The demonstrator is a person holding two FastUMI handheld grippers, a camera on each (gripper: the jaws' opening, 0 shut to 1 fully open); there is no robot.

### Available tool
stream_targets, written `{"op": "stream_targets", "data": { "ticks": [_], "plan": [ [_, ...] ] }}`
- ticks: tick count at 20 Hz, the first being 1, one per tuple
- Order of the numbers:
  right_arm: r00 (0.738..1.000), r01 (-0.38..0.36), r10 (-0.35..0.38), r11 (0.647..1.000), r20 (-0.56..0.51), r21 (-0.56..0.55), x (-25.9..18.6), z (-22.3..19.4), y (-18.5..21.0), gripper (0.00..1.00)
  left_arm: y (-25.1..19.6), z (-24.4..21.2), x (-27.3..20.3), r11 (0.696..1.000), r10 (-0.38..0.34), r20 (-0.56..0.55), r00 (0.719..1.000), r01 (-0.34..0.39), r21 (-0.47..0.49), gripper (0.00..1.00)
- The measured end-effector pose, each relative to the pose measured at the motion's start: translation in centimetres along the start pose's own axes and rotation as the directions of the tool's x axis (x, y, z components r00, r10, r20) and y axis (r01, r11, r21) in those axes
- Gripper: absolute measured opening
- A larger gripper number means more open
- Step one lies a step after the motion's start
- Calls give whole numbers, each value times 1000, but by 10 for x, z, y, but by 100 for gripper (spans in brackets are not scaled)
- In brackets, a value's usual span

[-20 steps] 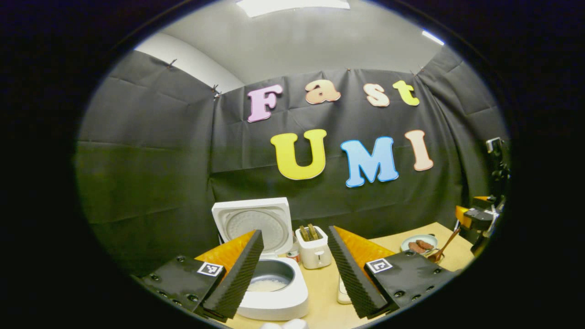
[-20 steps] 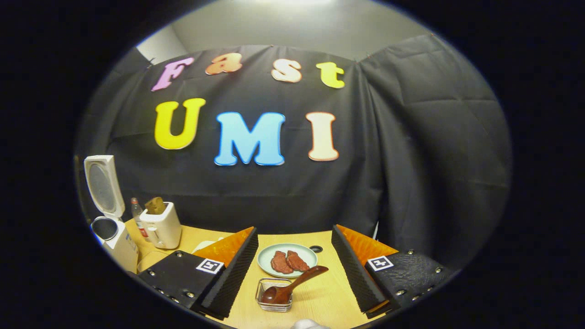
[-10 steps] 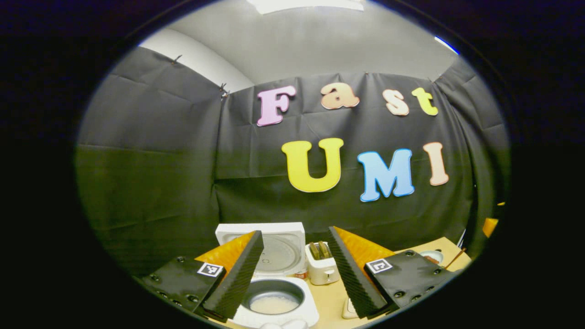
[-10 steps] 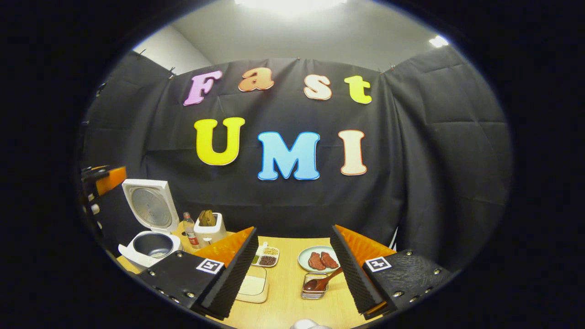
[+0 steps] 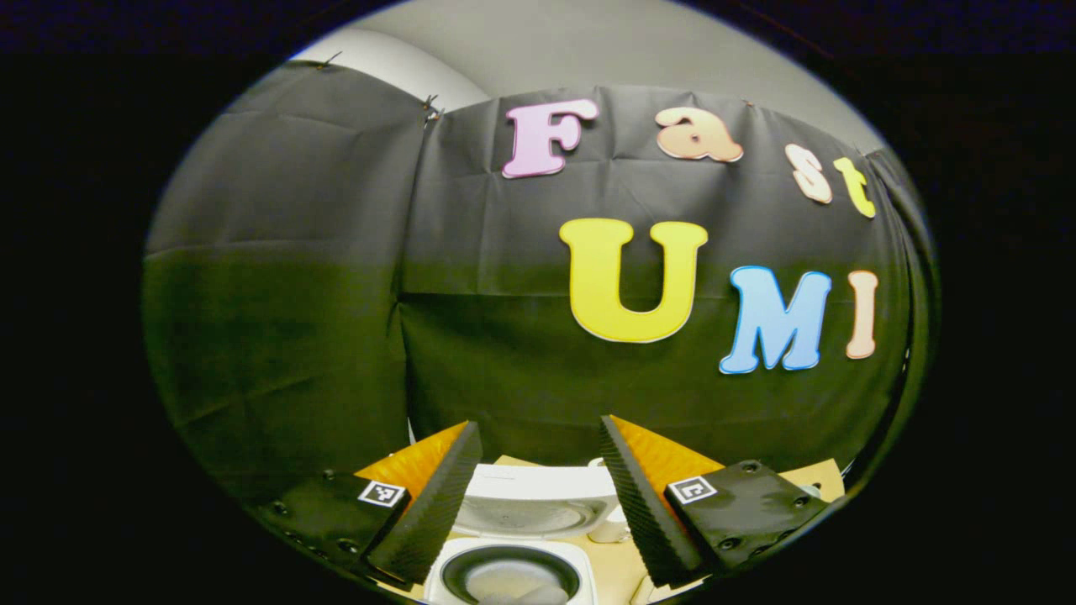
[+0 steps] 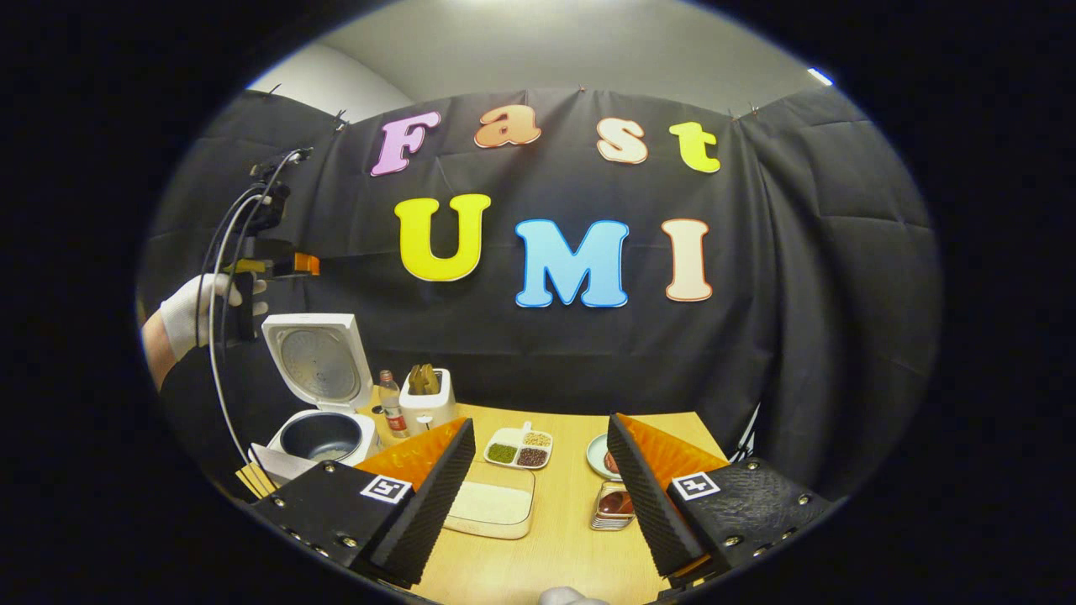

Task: Close the left gripper, press the button to open the rice cooker; take a wooden spoon from the chopstick holder with the right hand, scoop a spoonful of rice and pour it into the rice cooker, then put the wooden spoon back into the chopstick holder.

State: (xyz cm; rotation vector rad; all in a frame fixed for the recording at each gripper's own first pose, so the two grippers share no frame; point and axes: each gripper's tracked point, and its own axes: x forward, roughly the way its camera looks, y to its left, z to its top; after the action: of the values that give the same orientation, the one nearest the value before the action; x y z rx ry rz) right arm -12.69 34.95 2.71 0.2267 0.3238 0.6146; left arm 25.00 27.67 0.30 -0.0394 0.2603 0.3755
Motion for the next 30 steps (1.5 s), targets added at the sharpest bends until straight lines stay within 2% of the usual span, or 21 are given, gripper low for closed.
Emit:
{"op": "stream_targets", "data": {
  "ticks": [2,4,7,9,11,13,14,16,22,24,25,26,27,28,30],
  "plan": [
    [1000,-13,13,1000,-20,-2,0,-5,5,97,10,-12,37,1000,24,-54,998,-23,15,96],
    [999,-16,16,1000,-38,-10,0,-10,5,97,11,-37,62,1000,10,-148,989,-9,6,95],
    [998,-25,25,1000,-55,2,0,-14,8,96,17,-74,89,999,32,-284,958,-34,-2,97],
    [997,-29,29,1000,-65,10,0,-17,8,96,15,-75,95,999,34,-276,961,-27,31,95],
    [997,-36,37,999,-72,20,0,-19,10,96,13,-78,86,998,36,-282,959,-18,65,97],
    [996,-47,49,998,-78,31,2,-21,13,96,13,-79,82,998,29,-296,955,-13,57,96],
    [995,-52,55,998,-81,32,1,-22,13,96,14,-80,79,998,22,-299,954,-4,62,100],
    [994,-64,67,997,-85,36,1,-24,16,97,15,-84,70,998,7,-314,949,12,59,100],
    [986,-110,119,991,-117,77,-3,-38,23,97,18,-112,6,997,-25,-368,929,48,54,98],
    [982,-124,135,988,-130,87,-6,-42,25,97,18,-126,-12,997,-34,-396,918,58,48,98],
    [982,-127,137,988,-132,82,-7,-43,25,97,19,-137,-21,997,-34,-428,903,58,43,98],
    [981,-132,142,988,-133,82,-8,-45,25,97,19,-142,-32,997,-40,-438,898,65,43,95],
    [980,-140,150,987,-132,83,-9,-44,27,97,17,-150,-37,997,-46,-456,889,72,39,98],
    [979,-146,156,986,-128,85,-10,-44,28,98,19,-158,-50,997,-46,-456,889,72,39,95],
    [975,-161,172,983,-144,87,-11,-50,32,98,17,-186,-65,995,-55,-512,857,87,39,98]
  ]
}}
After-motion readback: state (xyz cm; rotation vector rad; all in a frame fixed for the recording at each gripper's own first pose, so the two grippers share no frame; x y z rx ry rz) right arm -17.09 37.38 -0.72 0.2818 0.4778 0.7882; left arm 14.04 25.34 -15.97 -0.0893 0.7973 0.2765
